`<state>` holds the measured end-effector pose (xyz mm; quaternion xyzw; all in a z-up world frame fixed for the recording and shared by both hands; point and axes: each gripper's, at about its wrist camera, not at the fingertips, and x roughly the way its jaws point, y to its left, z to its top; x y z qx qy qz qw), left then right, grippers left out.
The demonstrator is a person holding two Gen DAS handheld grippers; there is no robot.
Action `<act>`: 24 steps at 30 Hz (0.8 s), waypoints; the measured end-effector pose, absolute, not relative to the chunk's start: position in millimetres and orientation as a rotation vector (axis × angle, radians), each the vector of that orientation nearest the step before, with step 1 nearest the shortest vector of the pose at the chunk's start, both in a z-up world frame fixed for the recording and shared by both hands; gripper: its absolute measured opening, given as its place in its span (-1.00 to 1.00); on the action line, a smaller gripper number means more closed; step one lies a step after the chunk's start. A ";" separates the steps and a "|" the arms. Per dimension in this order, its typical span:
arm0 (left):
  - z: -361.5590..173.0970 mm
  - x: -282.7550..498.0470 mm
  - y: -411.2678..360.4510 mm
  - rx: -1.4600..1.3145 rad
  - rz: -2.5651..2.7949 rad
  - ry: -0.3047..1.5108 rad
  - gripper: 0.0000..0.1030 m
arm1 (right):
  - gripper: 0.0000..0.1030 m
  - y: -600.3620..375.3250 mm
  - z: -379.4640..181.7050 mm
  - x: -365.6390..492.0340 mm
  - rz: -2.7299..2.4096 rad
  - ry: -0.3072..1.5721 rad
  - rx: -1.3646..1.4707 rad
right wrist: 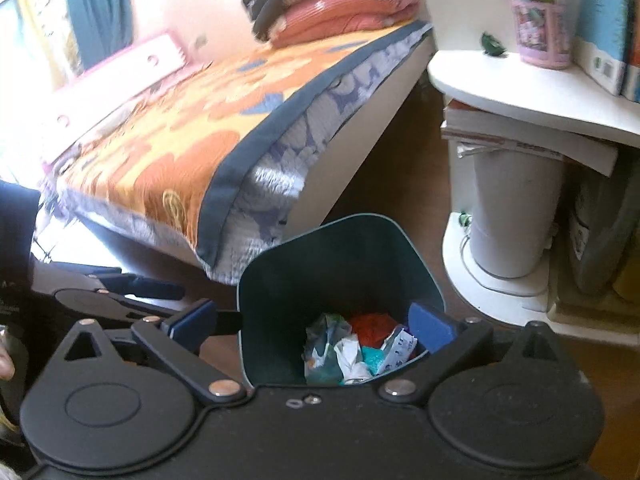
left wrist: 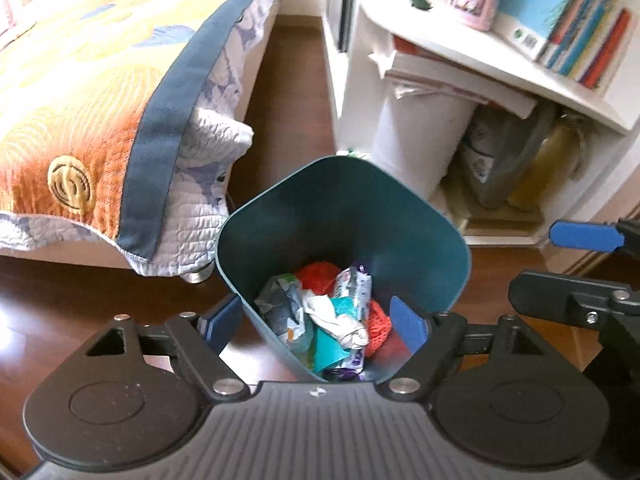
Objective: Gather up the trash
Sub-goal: 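Lower the teal wastebasket onto the floor and release it with the right tool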
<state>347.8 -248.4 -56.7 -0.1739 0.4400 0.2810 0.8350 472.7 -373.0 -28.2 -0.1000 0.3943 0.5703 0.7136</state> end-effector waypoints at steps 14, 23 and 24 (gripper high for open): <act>-47.8 306.1 -246.0 -0.342 0.564 0.867 0.59 | 1.00 -398.9 -25.7 427.9 1.119 0.699 -0.107; -44.6 293.4 -253.4 -0.314 0.534 0.854 0.59 | 0.99 -401.4 -28.8 397.8 1.079 0.655 -0.155; -44.4 293.6 -254.4 -0.313 0.531 0.850 0.59 | 0.99 -401.8 -29.6 395.3 1.077 0.646 -0.161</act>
